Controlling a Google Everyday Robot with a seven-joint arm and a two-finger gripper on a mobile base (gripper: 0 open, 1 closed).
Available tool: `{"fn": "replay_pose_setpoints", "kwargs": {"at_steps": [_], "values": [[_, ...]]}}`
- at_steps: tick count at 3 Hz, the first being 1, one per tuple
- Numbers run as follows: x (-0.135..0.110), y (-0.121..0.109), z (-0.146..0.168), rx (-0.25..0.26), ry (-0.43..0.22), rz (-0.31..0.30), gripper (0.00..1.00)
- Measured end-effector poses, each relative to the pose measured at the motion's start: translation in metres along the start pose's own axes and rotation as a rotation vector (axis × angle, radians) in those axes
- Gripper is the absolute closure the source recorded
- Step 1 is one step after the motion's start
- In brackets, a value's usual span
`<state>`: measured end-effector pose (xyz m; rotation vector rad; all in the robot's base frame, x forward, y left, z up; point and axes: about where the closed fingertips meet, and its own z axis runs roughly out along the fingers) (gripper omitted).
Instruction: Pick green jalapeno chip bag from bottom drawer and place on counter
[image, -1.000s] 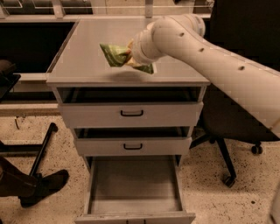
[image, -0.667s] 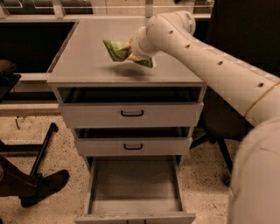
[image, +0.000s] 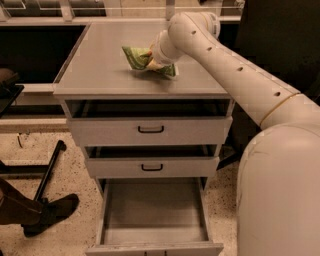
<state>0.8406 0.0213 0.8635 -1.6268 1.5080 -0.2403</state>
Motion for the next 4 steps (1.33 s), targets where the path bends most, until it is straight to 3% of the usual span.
{"fn": "replay_pose_setpoints", "kwargs": {"at_steps": [3, 4], "values": [[-0.0002, 0.0005, 0.0002, 0.0, 0.0, -0.001, 0.13], [-0.0002, 0.0005, 0.0003, 0.0, 0.0, -0.001, 0.0]]}}
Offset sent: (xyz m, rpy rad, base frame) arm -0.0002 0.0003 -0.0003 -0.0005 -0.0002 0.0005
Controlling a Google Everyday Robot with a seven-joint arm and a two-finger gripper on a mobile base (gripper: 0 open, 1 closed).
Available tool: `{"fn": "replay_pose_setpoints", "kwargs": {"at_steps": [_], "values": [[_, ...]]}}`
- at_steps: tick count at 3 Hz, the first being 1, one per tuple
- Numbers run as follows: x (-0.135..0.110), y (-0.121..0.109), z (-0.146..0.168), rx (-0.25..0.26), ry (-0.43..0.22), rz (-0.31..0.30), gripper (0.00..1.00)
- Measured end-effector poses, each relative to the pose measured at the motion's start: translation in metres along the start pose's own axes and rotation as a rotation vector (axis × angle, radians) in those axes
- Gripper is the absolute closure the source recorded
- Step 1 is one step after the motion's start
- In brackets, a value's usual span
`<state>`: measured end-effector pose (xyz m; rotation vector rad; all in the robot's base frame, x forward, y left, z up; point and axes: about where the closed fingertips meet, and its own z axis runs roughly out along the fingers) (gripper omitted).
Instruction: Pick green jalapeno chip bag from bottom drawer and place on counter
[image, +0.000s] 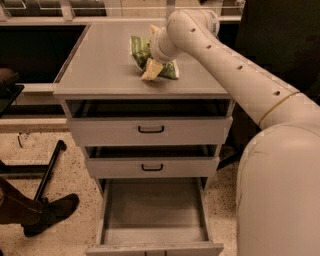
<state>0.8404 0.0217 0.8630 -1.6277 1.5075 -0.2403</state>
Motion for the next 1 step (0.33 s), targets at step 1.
{"fn": "replay_pose_setpoints", "kwargs": {"at_steps": [1], "values": [[0.0, 0.0, 0.0, 0.0, 0.0, 0.0, 0.0]]}}
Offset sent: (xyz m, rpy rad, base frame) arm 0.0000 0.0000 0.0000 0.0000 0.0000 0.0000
